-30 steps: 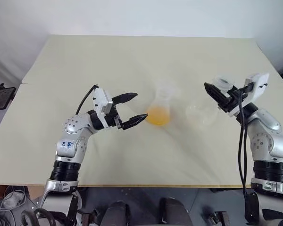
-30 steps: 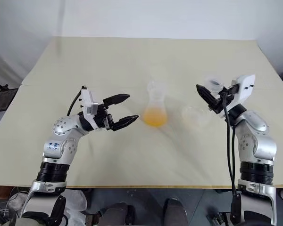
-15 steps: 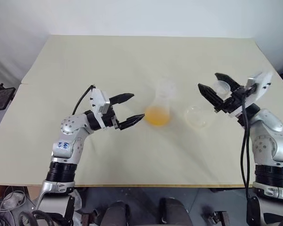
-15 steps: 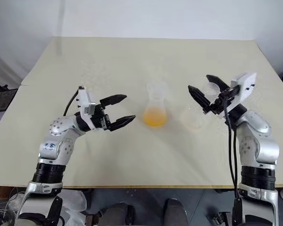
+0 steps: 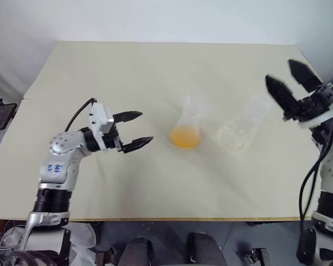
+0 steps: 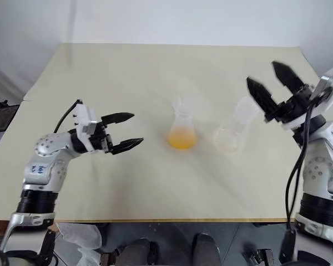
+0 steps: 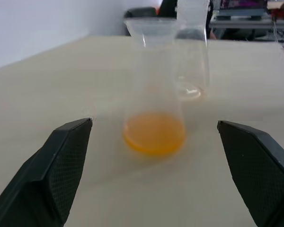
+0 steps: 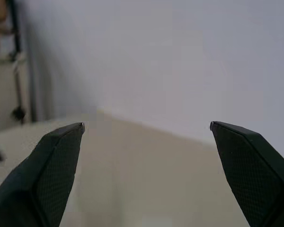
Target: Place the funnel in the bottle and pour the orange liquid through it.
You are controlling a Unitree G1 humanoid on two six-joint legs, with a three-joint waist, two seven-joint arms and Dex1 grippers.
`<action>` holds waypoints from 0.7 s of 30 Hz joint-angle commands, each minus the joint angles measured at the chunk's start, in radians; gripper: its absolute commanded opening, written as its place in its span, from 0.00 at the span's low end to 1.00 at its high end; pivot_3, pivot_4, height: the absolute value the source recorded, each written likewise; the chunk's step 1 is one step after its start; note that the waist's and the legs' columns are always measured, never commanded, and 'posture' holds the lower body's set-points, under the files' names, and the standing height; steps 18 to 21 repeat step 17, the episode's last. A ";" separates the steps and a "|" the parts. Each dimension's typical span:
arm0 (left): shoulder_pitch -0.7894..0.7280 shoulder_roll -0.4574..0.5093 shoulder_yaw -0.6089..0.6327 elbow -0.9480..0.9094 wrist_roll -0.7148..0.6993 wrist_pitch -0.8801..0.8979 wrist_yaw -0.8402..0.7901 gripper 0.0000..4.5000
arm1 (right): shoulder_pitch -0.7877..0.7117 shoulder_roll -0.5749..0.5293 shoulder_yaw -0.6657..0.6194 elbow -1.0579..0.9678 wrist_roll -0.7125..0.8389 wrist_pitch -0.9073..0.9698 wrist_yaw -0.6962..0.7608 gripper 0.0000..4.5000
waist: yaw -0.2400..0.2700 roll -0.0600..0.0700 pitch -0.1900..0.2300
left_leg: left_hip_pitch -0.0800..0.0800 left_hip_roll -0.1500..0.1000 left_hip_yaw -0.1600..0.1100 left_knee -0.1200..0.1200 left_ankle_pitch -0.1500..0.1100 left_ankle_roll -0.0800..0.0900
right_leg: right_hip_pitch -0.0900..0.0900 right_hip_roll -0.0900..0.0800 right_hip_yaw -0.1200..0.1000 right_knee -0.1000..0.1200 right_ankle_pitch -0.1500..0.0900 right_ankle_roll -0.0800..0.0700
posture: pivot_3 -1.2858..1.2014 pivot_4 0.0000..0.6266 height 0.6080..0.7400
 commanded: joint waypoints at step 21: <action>0.322 0.037 0.087 -0.182 0.054 -0.158 0.031 1.00 | 0.336 -0.080 0.160 0.036 -0.166 -0.329 0.514 0.99 | 0.024 0.000 0.000 | 0.005 0.002 0.000 0.002 0.000 0.000 | 0.003 0.001 0.006 -0.003 0.000 0.000 | 0.52 0.24 1.00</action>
